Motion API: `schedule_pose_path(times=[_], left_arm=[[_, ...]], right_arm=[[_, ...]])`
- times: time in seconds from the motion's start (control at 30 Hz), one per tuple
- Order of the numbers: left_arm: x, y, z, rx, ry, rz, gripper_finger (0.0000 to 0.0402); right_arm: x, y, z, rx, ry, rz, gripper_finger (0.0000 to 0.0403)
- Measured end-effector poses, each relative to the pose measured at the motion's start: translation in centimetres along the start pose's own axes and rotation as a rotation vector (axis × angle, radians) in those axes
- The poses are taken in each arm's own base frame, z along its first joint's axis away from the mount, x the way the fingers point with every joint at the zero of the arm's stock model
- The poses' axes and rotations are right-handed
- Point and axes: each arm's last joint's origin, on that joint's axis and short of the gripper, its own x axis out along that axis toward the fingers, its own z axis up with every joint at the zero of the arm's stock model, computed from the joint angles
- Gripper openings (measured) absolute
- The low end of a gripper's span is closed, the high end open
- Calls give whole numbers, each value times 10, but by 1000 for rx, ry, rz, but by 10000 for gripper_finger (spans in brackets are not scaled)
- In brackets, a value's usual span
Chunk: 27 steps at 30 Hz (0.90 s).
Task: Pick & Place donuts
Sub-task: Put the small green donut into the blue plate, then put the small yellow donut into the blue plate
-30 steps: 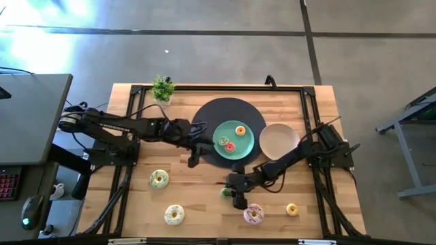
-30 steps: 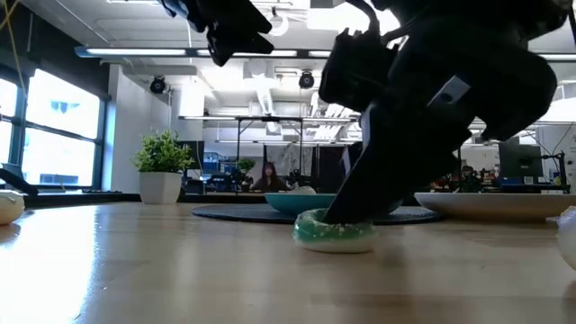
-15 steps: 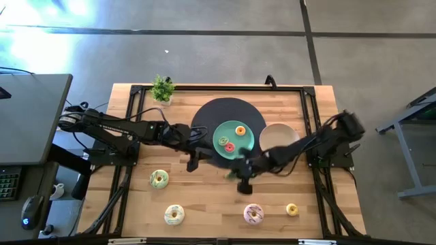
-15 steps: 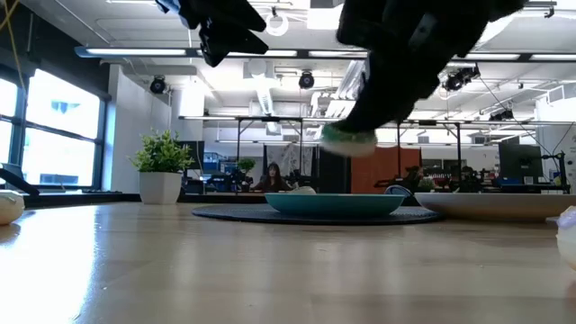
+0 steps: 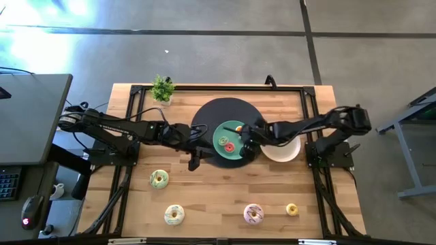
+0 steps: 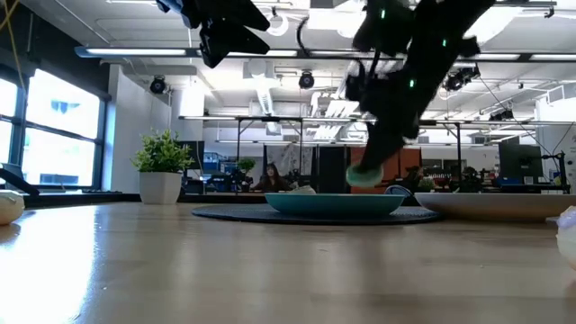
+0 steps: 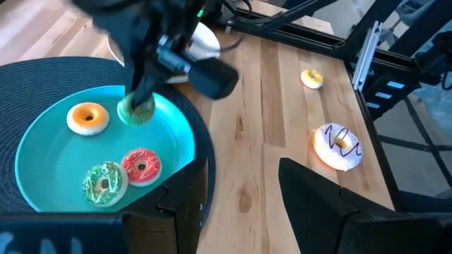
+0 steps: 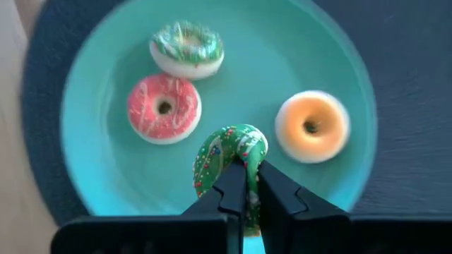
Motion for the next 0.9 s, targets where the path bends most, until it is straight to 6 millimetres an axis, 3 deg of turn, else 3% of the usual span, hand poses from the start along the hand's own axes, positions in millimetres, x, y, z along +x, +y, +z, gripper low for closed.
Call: schedule_pose_path(times=[0.27, 0.43, 0.7, 0.9], left_arm=[[0, 0, 0, 9, 1, 0, 174], [0, 0, 0, 11, 2, 0, 174], [0, 0, 0, 9, 2, 0, 174], [0, 0, 0, 9, 2, 0, 174]], right_arm=[[21, -16, -21, 19, 12, 12, 43], [22, -22, -20, 29, 22, 31, 65], [16, -25, -2, -31, 20, 28, 118], [-11, -19, 22, -70, 182, 12, 141]])
